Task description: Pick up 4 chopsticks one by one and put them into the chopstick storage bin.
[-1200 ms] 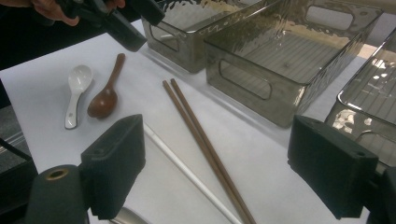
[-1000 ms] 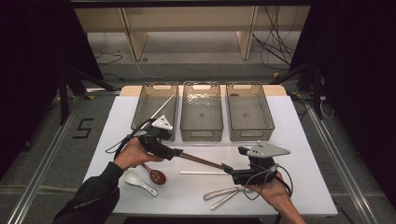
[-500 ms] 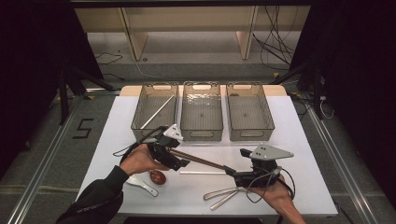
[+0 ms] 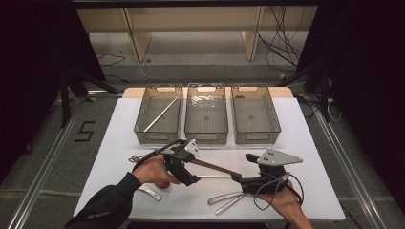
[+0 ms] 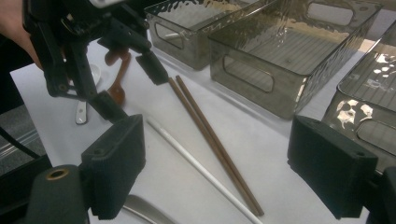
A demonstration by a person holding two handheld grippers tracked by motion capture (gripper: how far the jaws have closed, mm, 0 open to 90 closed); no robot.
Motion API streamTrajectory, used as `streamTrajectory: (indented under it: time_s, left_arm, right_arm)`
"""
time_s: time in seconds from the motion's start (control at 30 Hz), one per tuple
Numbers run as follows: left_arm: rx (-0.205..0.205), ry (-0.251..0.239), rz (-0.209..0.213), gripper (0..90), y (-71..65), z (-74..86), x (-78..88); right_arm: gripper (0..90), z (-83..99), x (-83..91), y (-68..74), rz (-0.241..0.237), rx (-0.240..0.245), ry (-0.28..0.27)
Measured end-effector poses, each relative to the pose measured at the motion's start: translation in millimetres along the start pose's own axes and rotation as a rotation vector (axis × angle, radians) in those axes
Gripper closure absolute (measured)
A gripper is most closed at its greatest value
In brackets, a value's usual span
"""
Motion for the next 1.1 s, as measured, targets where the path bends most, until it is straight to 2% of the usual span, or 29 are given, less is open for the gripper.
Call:
streamTrajectory:
  time_s: [0.17,0.4,0.57,0.7,0.73,0.83,0.93,1.1]
  left_arm:
    - [-0.036,0.052,0.002,31.2,-5.2,-2.8,-12.6]
    - [-0.031,0.093,0.025,42.8,-3.9,-7.8,-28.7]
    - [-0.033,0.118,0.024,49.5,0.1,-6.4,-36.8]
    - [-0.033,0.135,0.023,53.6,4.2,-5.2,-40.4]
    - [-0.02,0.127,0.026,54.4,3.9,-5.1,-41.3]
    - [-0.042,0.143,0.028,58.1,6.0,-5.3,-41.4]
    - [-0.04,0.142,0.035,61.2,4.6,-6.6,-42.6]
    - [-0.07,0.162,0.042,64.1,1.6,-8.3,-45.8]
  right_arm:
    - [20.1,-0.4,0.4,1.6,-0.008,-0.001,-0.002]
    - [20.1,-0.3,-0.3,2.7,-0.012,0.005,0.002]
    - [20.2,0.1,-0.6,2.8,-0.012,0.002,0.002]
    - [20.4,0.0,-1.0,2.7,-0.013,0.007,0.0]
    - [20.4,-0.1,-1.1,2.9,-0.014,0.007,0.001]
    - [20.4,-0.2,-1.5,3.1,-0.013,0.008,0.003]
    - [20.5,0.1,-1.8,3.0,-0.015,0.008,0.009]
    - [20.8,0.0,-2.1,3.4,-0.02,0.009,0.009]
Point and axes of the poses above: each handheld gripper's, and its own axes: x roughly backward along the jaws, z roughly out of its underside, y roughly to its left, the point moved 3 cm from there along -x, roughly forward along the jaws, and after that the axes turned 4 degrees about x, right-handed, at the moved point
